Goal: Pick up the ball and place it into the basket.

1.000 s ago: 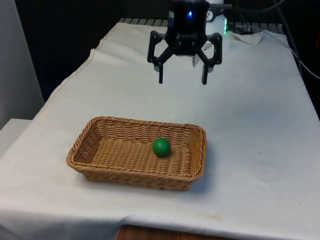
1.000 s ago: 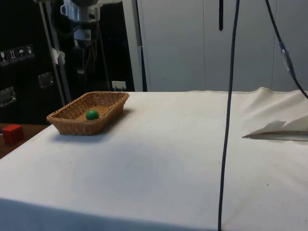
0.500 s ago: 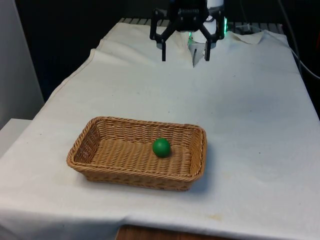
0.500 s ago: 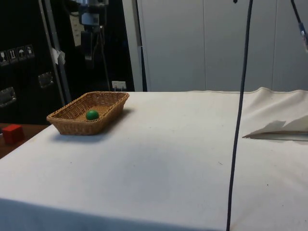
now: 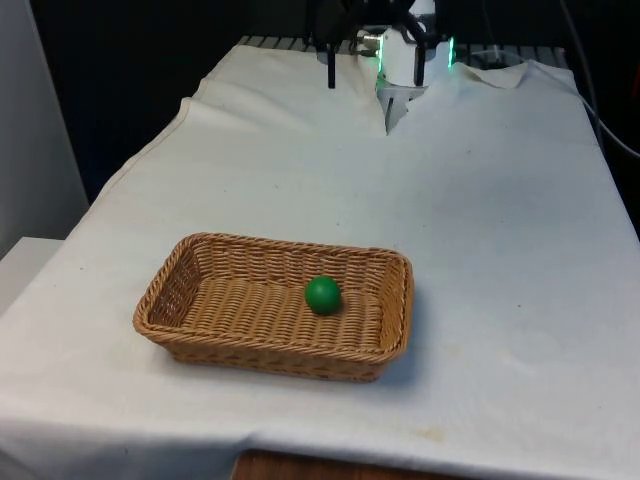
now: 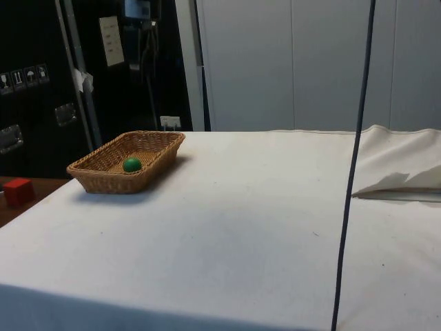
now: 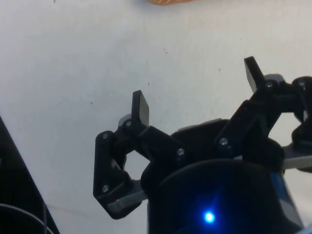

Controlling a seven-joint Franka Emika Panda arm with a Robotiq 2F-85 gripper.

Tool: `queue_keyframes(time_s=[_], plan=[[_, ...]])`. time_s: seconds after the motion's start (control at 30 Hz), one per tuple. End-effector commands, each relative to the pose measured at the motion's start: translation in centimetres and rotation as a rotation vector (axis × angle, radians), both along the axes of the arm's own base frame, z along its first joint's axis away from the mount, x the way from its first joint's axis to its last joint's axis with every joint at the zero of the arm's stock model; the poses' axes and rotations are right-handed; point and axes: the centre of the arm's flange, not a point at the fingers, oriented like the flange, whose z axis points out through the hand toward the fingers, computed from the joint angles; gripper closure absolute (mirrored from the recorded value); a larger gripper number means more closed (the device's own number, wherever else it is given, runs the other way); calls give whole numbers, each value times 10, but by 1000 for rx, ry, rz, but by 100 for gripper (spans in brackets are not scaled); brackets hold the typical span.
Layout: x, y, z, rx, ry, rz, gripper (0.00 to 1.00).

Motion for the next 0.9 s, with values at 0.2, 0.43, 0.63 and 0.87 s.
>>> queue_keyframes(time_s=[0.2,0.43,0.63,0.87], plan=[[-12,-2,10,5,15,-14,0],[-22,-5,19,13,31,-22,0],[-28,-6,23,16,44,-28,0],[-36,-9,29,13,58,-37,0]])
